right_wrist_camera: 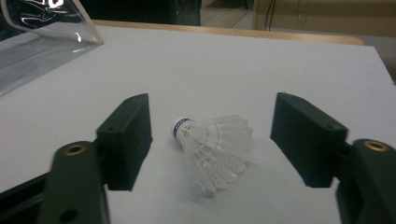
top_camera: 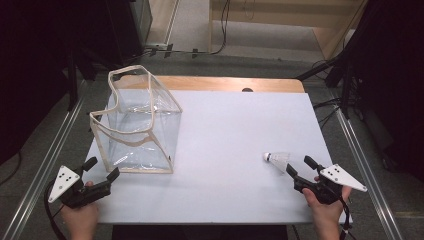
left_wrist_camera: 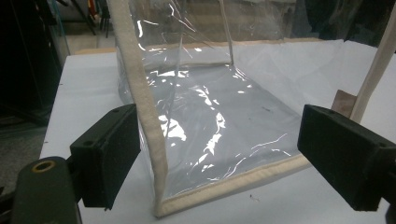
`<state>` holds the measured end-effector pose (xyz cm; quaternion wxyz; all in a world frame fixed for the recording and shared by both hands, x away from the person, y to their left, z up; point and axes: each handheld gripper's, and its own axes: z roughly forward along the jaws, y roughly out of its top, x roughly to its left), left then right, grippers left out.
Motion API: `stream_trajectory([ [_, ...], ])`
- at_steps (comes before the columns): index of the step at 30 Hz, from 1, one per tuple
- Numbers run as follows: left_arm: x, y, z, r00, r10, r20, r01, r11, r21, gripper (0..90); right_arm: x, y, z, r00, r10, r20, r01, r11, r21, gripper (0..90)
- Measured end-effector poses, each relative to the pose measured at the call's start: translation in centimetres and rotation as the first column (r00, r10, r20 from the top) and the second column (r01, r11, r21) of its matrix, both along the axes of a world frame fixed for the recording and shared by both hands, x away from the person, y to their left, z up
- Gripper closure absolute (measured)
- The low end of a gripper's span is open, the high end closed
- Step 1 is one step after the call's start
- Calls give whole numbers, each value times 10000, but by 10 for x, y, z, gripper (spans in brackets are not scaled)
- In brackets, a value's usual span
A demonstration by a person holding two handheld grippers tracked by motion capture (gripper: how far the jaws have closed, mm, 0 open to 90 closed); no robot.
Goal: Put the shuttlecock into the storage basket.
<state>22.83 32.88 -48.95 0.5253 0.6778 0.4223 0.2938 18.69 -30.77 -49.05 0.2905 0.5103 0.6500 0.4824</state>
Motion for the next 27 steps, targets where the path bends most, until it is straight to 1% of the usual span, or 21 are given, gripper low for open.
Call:
stream_trajectory([
  [1,0,0,0,10000,-2,0,2,10000,0,138,0,0,0,10000,0,0,0,10000,0,325],
  [2,0,0,0,10000,-6,-4,6,10000,8,138,2,1,-2,9997,62,-229,-62,10000,-37,423],
  [3,0,0,0,10000,-13,-3,13,10000,0,138,2,1,-2,9997,62,-229,-62,10000,-37,423],
  [4,0,0,0,10000,-8,-5,8,10000,3,138,2,2,-3,9991,63,-410,-67,9999,-94,522],
  [7,0,0,0,10000,-13,-6,13,10000,4,138,2,6,-4,9983,356,-463,-364,9992,-154,653],
  [10,0,0,0,10000,-13,-14,13,10000,22,138,4,13,-6,9949,676,-754,-700,9971,-294,758],
  [11,0,0,0,10000,-13,-14,13,10000,22,138,4,13,-6,9949,676,-754,-700,9971,-294,758],
  [12,0,0,0,10000,-20,-10,20,10000,35,138,6,21,-9,9913,862,-1000,-906,9950,-412,820],
  [14,0,0,0,10000,-17,-11,17,10000,30,138,7,28,-10,9887,1009,-1104,-1073,9928,-535,865],
  [16,0,0,0,10000,-16,-15,16,10000,27,138,9,32,-12,9862,1078,-1256,-1165,9911,-642,876],
  [17,0,0,0,10000,-14,-16,14,10000,26,138,10,35,-13,9840,1058,-1437,-1160,9911,-647,876],
  [19,0,0,0,10000,-22,-13,22,10000,33,138,13,37,-16,9808,954,-1704,-1082,9918,-678,877],
  [22,0,0,0,10000,-21,-14,21,10000,54,138,14,39,-20,9726,742,-2201,-897,9941,-612,878],
  [27,0,-1,0,10000,-12,-6,12,10000,64,138,14,37,-25,9630,492,-2650,-685,9956,-642,879],
])
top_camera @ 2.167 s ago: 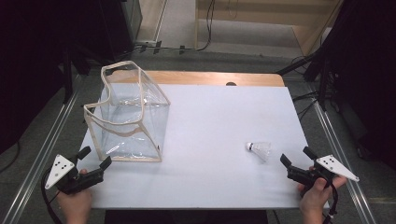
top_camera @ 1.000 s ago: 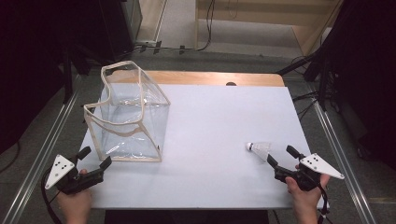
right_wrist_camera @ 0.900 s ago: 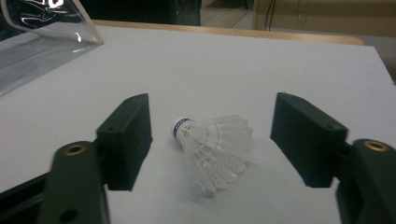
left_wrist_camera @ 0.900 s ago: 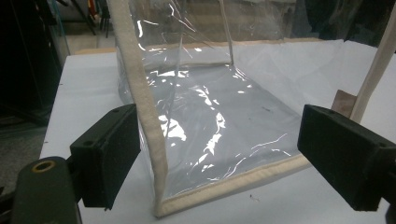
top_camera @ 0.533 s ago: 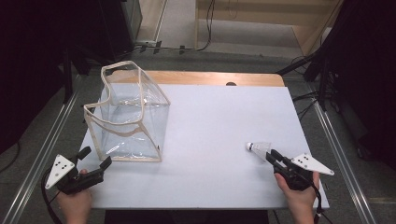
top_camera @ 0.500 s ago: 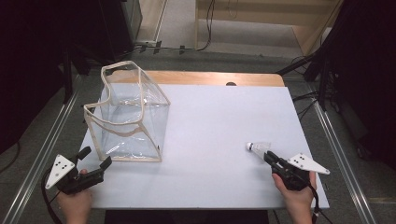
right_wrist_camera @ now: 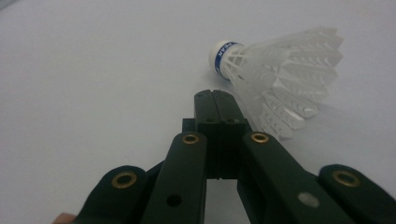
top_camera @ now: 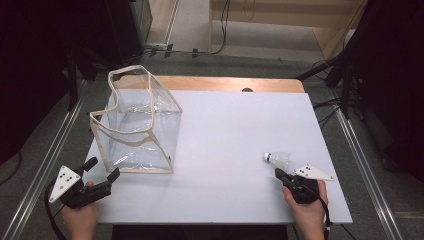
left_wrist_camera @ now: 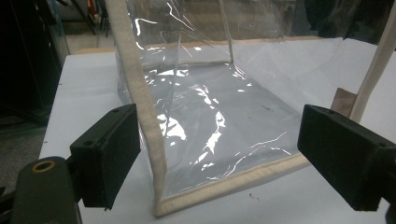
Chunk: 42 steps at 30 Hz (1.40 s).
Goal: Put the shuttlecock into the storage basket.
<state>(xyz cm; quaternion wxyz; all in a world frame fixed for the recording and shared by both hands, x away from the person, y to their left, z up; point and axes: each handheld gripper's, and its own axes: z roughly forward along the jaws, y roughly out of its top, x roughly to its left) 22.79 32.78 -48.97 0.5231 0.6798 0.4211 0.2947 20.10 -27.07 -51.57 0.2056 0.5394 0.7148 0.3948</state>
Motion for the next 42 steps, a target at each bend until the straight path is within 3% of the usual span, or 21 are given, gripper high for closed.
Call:
stream_trajectory([
  [18,-1,-1,0,10000,7,53,-8,10000,24,138,20,-11,-4,9928,-1040,-594,1024,9943,-303,878],
  [25,-1,0,0,10000,35,67,-34,10000,-26,138,40,-10,-3,9902,-1160,-773,1116,9920,-593,879],
  [37,-1,0,0,9999,65,86,-65,10000,8,138,89,3,12,9907,-1201,-640,1141,9894,-902,879],
  [42,-1,1,0,9999,44,94,-44,10000,-42,138,101,6,16,9919,-1125,-585,1070,9902,-902,878],
])
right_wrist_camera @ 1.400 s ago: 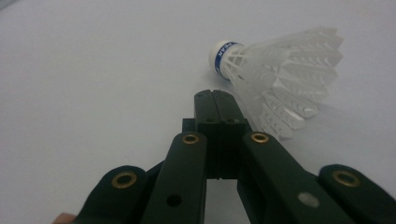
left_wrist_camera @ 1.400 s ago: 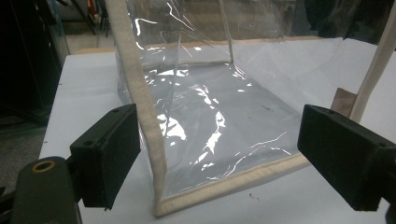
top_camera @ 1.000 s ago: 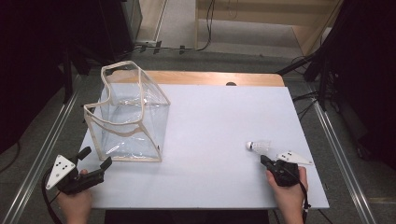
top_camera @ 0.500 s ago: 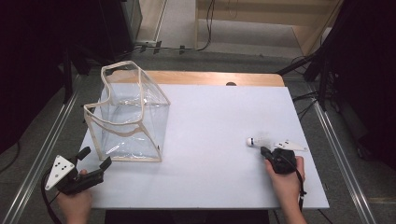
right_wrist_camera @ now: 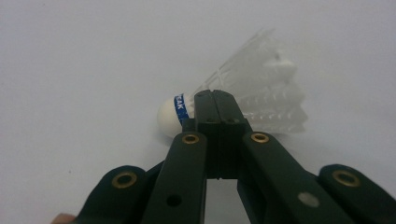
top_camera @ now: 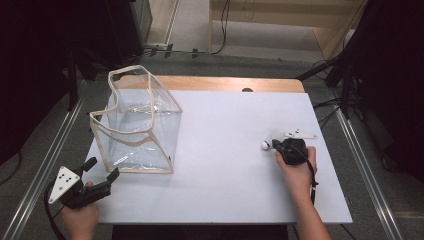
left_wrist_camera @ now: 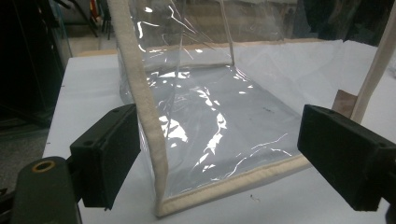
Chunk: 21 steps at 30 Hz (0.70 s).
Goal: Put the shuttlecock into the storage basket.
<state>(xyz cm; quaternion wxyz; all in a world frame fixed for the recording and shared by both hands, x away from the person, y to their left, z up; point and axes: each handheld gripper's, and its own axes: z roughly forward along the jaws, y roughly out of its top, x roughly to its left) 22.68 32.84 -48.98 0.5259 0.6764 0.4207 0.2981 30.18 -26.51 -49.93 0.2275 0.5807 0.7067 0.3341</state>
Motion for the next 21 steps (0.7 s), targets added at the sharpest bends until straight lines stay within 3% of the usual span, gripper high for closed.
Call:
stream_trajectory([
  [4,0,0,0,10000,0,-7,0,10000,-6,138,-4,-1,1,9997,-127,190,123,9996,250,878],
  [11,0,0,0,10000,1,-3,-1,10000,-15,138,6,-4,-10,9962,-787,-379,790,9968,71,878],
  [21,0,0,0,10000,26,-1,-26,10000,-65,138,32,10,-12,9984,-296,-486,298,9996,23,878],
])
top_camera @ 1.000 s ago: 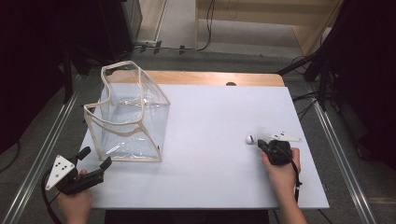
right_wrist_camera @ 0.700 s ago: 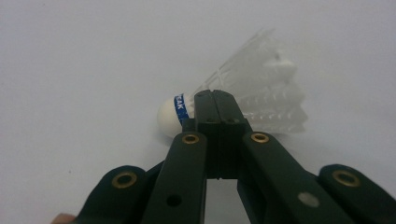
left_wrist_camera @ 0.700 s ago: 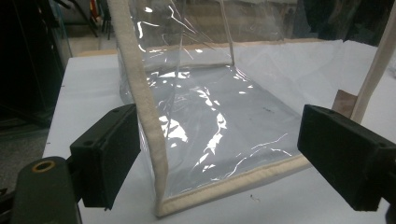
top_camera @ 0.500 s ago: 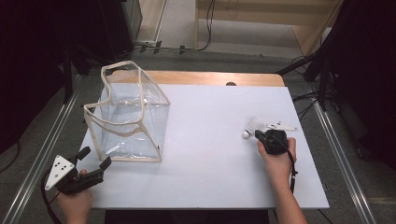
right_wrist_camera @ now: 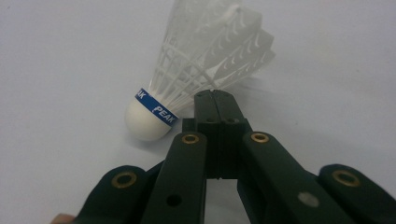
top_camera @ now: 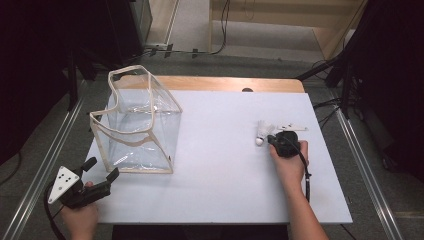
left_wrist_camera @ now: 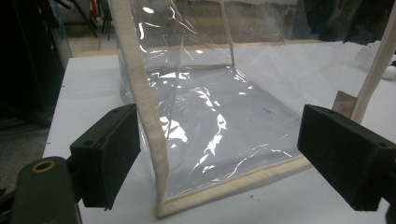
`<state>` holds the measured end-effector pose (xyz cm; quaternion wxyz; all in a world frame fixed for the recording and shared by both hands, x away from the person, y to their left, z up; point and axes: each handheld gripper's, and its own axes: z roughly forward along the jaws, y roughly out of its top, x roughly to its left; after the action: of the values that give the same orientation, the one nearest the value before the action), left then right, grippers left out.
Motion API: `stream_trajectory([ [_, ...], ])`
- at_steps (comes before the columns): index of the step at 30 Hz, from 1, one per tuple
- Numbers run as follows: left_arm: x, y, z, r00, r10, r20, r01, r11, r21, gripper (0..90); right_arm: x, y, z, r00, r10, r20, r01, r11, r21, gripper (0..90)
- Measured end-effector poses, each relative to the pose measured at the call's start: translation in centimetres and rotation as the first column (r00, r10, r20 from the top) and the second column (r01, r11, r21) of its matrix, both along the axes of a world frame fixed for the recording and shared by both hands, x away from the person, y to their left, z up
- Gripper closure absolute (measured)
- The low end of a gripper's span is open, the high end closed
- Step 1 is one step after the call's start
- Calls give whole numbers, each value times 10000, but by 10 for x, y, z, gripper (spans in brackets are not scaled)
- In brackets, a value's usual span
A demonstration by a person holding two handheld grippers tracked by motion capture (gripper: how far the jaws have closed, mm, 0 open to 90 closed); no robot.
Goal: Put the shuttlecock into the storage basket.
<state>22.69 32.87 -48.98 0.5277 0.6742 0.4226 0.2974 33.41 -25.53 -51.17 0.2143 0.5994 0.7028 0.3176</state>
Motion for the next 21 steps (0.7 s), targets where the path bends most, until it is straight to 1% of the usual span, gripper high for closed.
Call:
stream_trajectory([
  [1,0,0,0,10000,0,0,0,10000,0,138,0,0,0,10000,0,0,0,10000,0,878],
  [3,0,0,0,10000,-18,7,18,10000,11,138,6,4,1,9999,145,3,-145,9999,-3,877],
  [5,0,0,0,10000,-16,5,16,10000,-2,138,7,6,2,9999,169,-11,-169,9998,50,878],
  [6,0,0,0,10000,-17,3,17,10000,5,138,9,7,3,9995,301,47,-302,9994,144,877],
  [7,0,0,0,10000,-17,-6,17,10000,1,138,11,10,5,9987,494,117,-495,9987,96,877],
  [11,0,0,0,10000,-19,-6,19,10000,2,138,12,14,9,9973,693,238,-699,9972,258,876],
  [13,0,0,0,10000,-28,2,28,10000,-16,138,9,14,15,9941,981,463,-1011,9926,673,803],
  [15,0,0,0,10000,-25,5,25,10000,-24,138,5,15,19,9872,1488,569,-1534,9841,889,693],
  [16,0,0,0,10000,-12,0,12,10000,-14,138,3,17,21,9808,1853,603,-1896,9789,763,638],
  [17,0,0,0,10000,-13,-2,13,10000,-8,138,0,19,22,9735,2211,583,-2244,9728,584,602],
  [18,0,0,0,10000,-22,5,22,10000,-12,138,-2,21,23,9694,2402,497,-2424,9693,421,559],
  [19,0,0,0,10000,-21,2,21,10000,-3,138,-4,23,24,9669,2518,412,-2532,9668,351,513],
  [20,0,0,0,10000,-22,-6,22,10000,-4,138,-5,24,24,9659,2562,374,-2577,9652,442,469],
  [21,0,0,0,10000,-22,-6,22,10000,-4,138,-5,24,24,9659,2562,374,-2577,9652,442,469],
])
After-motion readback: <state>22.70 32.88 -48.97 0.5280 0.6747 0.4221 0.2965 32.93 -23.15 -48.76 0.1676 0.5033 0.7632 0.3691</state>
